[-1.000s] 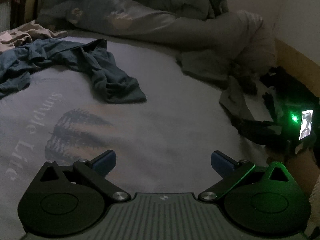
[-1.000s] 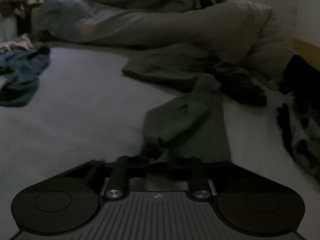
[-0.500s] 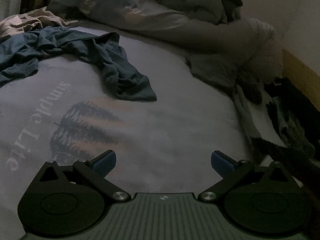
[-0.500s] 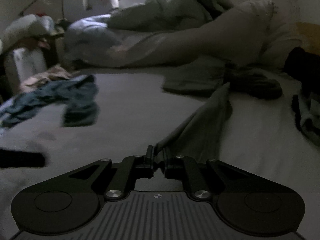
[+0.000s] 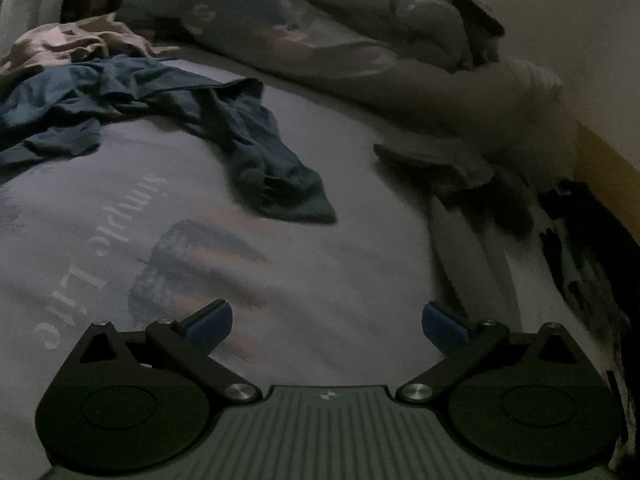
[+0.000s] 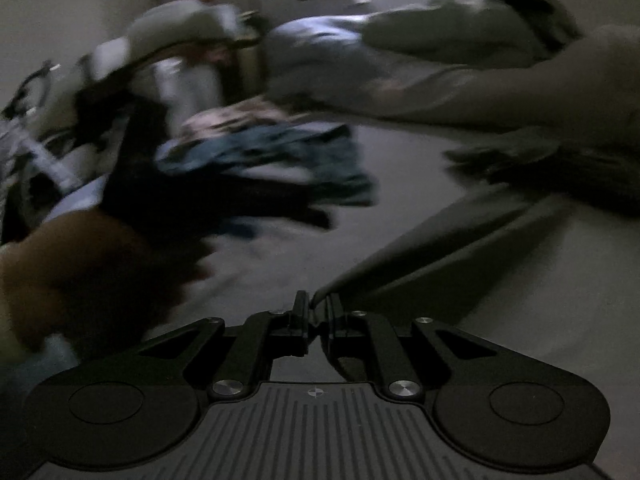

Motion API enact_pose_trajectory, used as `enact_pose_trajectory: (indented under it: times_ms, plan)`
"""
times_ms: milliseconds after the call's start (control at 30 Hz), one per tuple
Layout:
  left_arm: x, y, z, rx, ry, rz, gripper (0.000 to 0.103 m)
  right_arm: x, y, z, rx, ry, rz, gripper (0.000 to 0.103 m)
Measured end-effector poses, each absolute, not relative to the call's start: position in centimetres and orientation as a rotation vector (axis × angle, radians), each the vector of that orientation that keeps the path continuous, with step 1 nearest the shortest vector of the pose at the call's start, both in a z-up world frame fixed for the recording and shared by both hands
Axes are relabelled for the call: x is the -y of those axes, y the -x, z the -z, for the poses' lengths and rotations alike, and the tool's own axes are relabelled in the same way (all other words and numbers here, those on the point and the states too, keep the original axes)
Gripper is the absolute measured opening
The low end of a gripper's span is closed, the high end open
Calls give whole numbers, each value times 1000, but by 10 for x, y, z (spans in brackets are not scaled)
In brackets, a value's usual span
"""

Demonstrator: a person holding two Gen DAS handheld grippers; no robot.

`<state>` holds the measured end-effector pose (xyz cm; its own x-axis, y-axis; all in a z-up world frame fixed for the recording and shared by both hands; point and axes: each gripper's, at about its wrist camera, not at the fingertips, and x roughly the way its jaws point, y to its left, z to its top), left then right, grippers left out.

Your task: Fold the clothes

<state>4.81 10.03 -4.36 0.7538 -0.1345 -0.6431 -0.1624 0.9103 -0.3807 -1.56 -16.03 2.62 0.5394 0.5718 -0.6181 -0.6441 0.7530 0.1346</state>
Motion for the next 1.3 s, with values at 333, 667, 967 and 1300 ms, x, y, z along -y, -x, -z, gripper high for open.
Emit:
enact_pose_trajectory:
  times_ms: [333,667,967,1300]
  plan:
    - [-149,-38,33,-652,536,-118,103,114,124,-48,-823,219,-1068,9]
    - [-153,-36,40,-683,501,-112,103,102,169,-55,-887,286,-1100,19]
    - [-155,-36,44,-697,513,-116,103,90,178,-74,-932,198,-1228,64]
    - [-164,-32,41,-659,553,-185,103,127,98,-107,-727,187,-875,84]
